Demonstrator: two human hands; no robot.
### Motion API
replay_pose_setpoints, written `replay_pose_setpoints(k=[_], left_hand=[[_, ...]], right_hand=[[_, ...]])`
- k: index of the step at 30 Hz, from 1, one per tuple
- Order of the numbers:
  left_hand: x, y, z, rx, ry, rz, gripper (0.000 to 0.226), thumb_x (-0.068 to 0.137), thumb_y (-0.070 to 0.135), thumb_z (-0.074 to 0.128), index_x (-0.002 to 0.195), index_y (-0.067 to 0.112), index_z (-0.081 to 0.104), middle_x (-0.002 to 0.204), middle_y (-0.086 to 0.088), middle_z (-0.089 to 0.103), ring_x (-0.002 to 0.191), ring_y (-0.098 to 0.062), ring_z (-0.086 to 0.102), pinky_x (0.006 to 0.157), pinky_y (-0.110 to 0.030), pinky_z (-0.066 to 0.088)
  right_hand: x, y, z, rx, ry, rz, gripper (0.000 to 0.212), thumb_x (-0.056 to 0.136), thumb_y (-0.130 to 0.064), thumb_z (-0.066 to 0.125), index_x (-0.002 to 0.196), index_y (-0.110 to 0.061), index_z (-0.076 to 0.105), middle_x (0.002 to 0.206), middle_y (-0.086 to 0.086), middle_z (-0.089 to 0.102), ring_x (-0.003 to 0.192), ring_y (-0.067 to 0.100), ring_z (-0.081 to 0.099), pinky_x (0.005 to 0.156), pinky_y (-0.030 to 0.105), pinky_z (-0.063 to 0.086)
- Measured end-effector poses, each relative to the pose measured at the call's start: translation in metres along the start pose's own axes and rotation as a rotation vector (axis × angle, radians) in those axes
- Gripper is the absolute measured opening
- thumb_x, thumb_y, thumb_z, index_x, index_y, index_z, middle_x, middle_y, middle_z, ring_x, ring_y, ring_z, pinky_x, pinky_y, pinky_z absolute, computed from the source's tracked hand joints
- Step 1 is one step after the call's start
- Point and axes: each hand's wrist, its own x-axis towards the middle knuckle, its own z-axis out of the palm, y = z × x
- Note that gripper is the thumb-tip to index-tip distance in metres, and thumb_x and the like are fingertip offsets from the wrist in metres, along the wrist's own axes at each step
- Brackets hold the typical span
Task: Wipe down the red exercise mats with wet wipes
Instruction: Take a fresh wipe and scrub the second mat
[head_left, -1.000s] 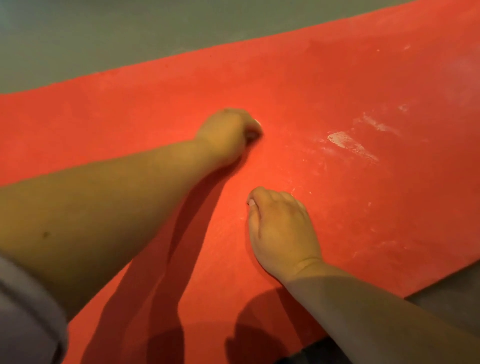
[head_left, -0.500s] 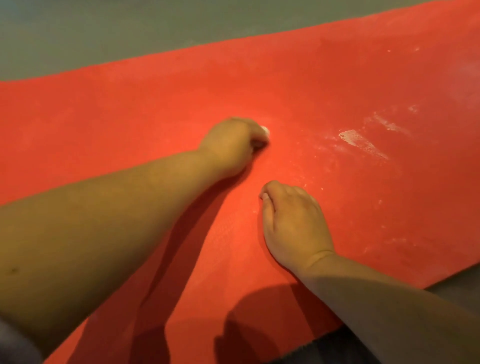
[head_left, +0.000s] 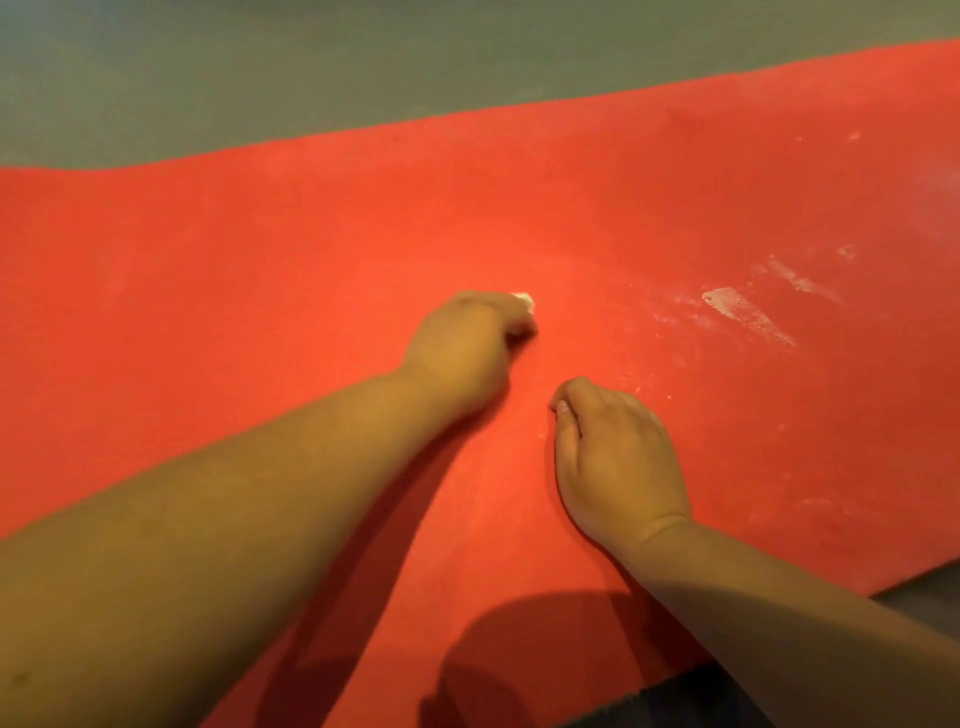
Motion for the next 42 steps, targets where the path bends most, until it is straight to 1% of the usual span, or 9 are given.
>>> replay_pose_setpoints(k=[4,7,12,17,23,29,34,38,42], left_hand=[[-0.033,0.005,-0.009,-0.101,-0.1,0.091,0.049,0.094,0.027,0.03,0.141,0.028,0.044,0.159,0.003,0.017,0.137,-0.017,0.038,0.102,-0.027,0.036],[-0.043,-0.027,-0.032,0.063,-0.14,0.087,0.055,0.094,0.021,0.038,0.148,0.03,0.031,0.161,-0.004,0.008,0.138,-0.027,0.033,0.109,-0.045,0.029],[-0.063,-0.119,-0.069,0.423,-0.071,-0.463,0.056,0.097,0.046,0.037,0.149,0.032,0.024,0.16,-0.006,0.009,0.147,-0.027,0.011,0.114,-0.057,0.008],[-0.086,-0.152,-0.075,0.299,0.122,-0.625,0.052,0.094,0.039,0.043,0.143,0.022,0.041,0.155,-0.011,0.027,0.143,-0.027,0.024,0.117,-0.047,0.013],[-0.082,-0.159,-0.085,0.245,0.185,-0.603,0.055,0.086,0.038,0.036,0.137,0.022,0.049,0.151,-0.008,0.037,0.138,-0.028,0.033,0.115,-0.045,0.022],[-0.076,-0.168,-0.079,0.276,0.166,-0.577,0.051,0.093,0.032,0.038,0.144,0.025,0.039,0.156,-0.005,0.026,0.145,-0.021,0.02,0.118,-0.045,0.01],[-0.069,-0.175,-0.079,0.327,0.114,-0.598,0.056,0.093,0.039,0.032,0.148,0.031,0.028,0.159,-0.002,0.016,0.147,-0.018,0.012,0.118,-0.043,0.006],[-0.06,-0.188,-0.078,0.391,0.064,-0.61,0.061,0.092,0.048,0.024,0.151,0.034,0.017,0.161,0.002,0.009,0.147,-0.019,0.007,0.117,-0.046,0.006],[-0.046,-0.202,-0.081,0.404,0.053,-0.627,0.062,0.091,0.052,0.02,0.151,0.036,0.014,0.161,0.004,0.007,0.148,-0.019,0.006,0.117,-0.048,0.005]], right_hand=[[0.001,0.002,0.001,0.008,-0.019,0.01,0.01,0.092,-0.02,0.047,0.087,-0.016,0.054,0.079,0.006,0.061,0.078,0.034,0.056,0.071,0.041,0.041],[0.001,0.0,0.0,0.091,0.02,0.077,0.017,0.09,-0.024,0.051,0.105,-0.018,0.056,0.098,0.006,0.059,0.094,0.03,0.055,0.083,0.041,0.043],[0.058,-0.009,0.005,0.21,0.034,0.08,0.048,0.091,-0.033,0.055,0.136,-0.021,0.045,0.139,0.008,0.043,0.131,0.025,0.036,0.109,0.033,0.028],[0.115,-0.045,0.027,0.032,-0.068,0.086,0.029,0.092,-0.032,0.055,0.094,-0.004,0.064,0.1,0.018,0.06,0.095,0.032,0.054,0.077,0.033,0.032],[0.104,-0.101,0.044,-0.027,-0.166,-0.434,0.026,0.091,-0.033,0.053,0.084,-0.009,0.061,0.09,0.014,0.06,0.087,0.033,0.055,0.07,0.036,0.035],[0.19,-0.038,0.011,-0.363,-0.09,0.141,0.03,0.093,-0.02,0.05,0.098,0.004,0.068,0.105,0.028,0.064,0.1,0.04,0.06,0.082,0.04,0.047],[0.149,-0.126,0.07,-0.123,-0.053,-0.284,0.032,0.092,-0.021,0.044,0.092,-0.002,0.069,0.097,0.019,0.065,0.099,0.033,0.054,0.092,0.039,0.04],[0.157,-0.115,0.072,-0.045,-0.11,-0.54,0.028,0.094,-0.024,0.049,0.102,-0.008,0.07,0.103,0.012,0.058,0.1,0.029,0.052,0.09,0.035,0.039],[0.224,-0.06,0.056,-0.185,0.039,0.026,0.029,0.093,-0.018,0.048,0.106,-0.002,0.068,0.108,0.022,0.061,0.106,0.035,0.054,0.092,0.035,0.039]])
